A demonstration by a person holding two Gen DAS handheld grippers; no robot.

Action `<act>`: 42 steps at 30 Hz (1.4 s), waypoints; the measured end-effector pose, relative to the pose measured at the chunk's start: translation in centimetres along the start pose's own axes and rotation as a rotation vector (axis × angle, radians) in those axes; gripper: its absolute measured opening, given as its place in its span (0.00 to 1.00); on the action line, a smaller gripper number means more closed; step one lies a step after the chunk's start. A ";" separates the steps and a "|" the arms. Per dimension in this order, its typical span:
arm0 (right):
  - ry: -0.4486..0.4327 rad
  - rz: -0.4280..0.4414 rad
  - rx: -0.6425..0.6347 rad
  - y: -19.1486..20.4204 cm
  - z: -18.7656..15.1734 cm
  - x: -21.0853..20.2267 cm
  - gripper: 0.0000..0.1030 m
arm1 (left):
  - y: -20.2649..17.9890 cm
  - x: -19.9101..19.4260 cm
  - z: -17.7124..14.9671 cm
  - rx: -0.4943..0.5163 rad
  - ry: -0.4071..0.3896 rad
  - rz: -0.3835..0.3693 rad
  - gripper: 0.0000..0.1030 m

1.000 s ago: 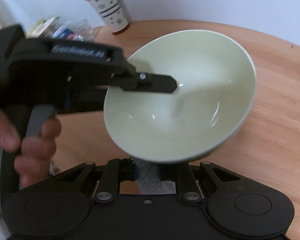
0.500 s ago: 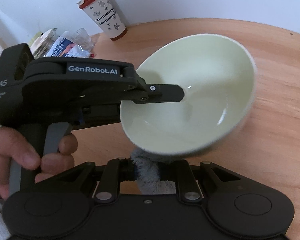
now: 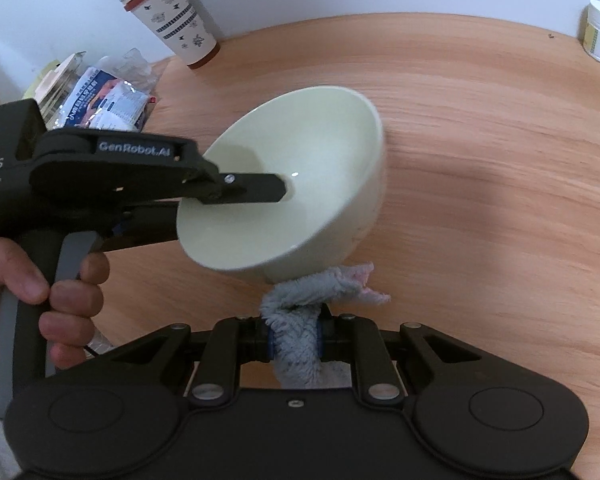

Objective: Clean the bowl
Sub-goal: 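Rub the towel along the bowl's underside with the right gripper while the left gripper tilts it, then lower the bowl onto the table with the left gripper and release the rim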

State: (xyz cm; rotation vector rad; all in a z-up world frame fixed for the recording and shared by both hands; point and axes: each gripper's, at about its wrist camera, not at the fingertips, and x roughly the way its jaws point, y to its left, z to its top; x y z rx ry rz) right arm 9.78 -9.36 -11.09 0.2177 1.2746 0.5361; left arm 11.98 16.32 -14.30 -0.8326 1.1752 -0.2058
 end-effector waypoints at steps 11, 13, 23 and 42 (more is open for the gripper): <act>0.002 -0.018 0.013 -1.0 0.5 -0.1 0.19 | 1.3 0.1 0.1 -0.035 -0.009 0.049 0.14; 0.005 -0.023 0.012 -1.2 0.5 -0.1 0.19 | 1.4 0.3 0.1 -0.035 -0.009 0.057 0.14; -0.029 -0.053 0.065 -3.6 0.4 -0.8 0.19 | 1.7 0.6 0.0 -0.031 -0.025 0.073 0.14; -0.235 -0.110 0.277 -11.4 -0.8 -4.3 0.19 | 0.8 1.3 0.3 0.062 -0.018 0.109 0.14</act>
